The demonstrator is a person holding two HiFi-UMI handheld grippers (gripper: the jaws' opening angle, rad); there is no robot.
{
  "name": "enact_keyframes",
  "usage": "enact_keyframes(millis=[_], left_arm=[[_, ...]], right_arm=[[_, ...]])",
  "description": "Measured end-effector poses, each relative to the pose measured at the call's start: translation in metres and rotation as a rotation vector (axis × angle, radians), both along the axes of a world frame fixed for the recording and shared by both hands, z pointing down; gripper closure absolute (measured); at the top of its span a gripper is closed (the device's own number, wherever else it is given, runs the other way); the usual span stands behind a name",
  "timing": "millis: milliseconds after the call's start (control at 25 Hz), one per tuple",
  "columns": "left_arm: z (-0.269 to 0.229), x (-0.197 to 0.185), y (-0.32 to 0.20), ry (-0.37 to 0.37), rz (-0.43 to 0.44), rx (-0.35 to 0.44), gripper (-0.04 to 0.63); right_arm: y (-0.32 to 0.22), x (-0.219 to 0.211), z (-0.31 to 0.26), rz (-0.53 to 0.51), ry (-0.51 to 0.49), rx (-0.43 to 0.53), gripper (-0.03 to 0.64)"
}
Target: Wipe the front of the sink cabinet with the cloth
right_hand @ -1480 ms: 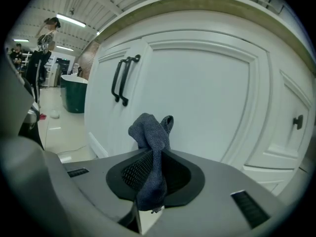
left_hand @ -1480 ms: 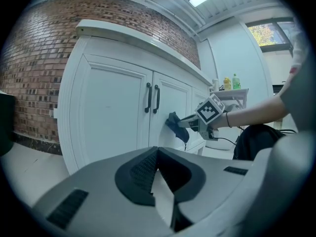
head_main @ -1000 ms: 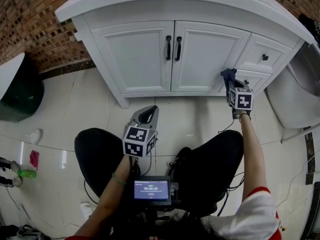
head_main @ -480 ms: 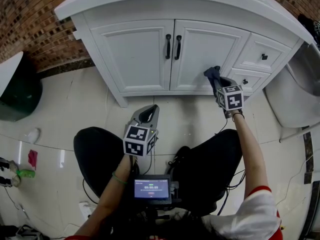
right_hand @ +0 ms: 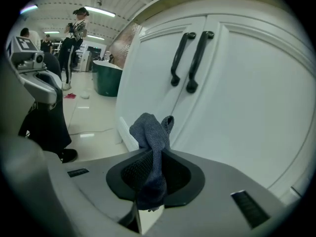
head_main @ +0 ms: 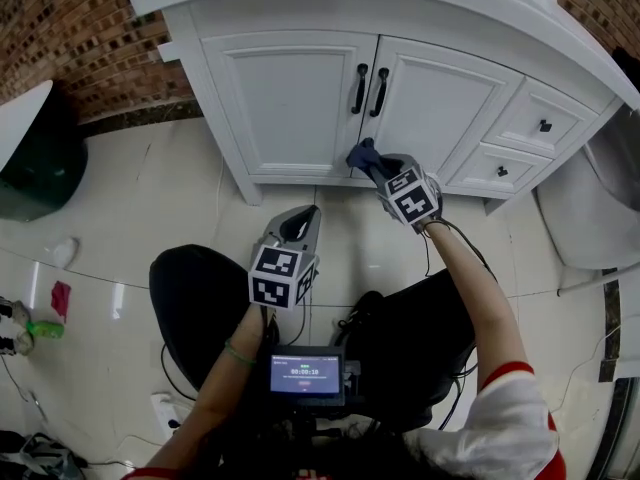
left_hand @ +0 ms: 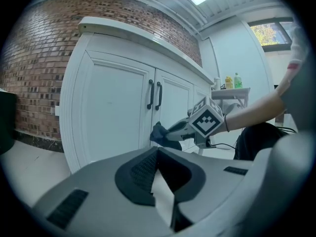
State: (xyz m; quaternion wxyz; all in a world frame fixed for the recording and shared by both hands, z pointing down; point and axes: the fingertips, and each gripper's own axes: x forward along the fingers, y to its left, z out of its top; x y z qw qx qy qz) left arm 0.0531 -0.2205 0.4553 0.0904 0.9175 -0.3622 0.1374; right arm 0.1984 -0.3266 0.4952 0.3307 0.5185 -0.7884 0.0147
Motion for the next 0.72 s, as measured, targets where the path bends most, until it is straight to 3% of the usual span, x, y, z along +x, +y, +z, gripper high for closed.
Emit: enact_keyframes(millis=[240,720], left_arm=[[0.003,-0.003,-0.005,0.005,-0.008,-0.005,0.575],[-0.001,0.023,-0.001,-0.015,0.039,0.016,0.575]], right_arm=[[-0.012,0.005,0.029,0.030,0.035,-0.046,0.557],[0.006,0.104,0.032,0.210,0.039,-0.060,0.557]])
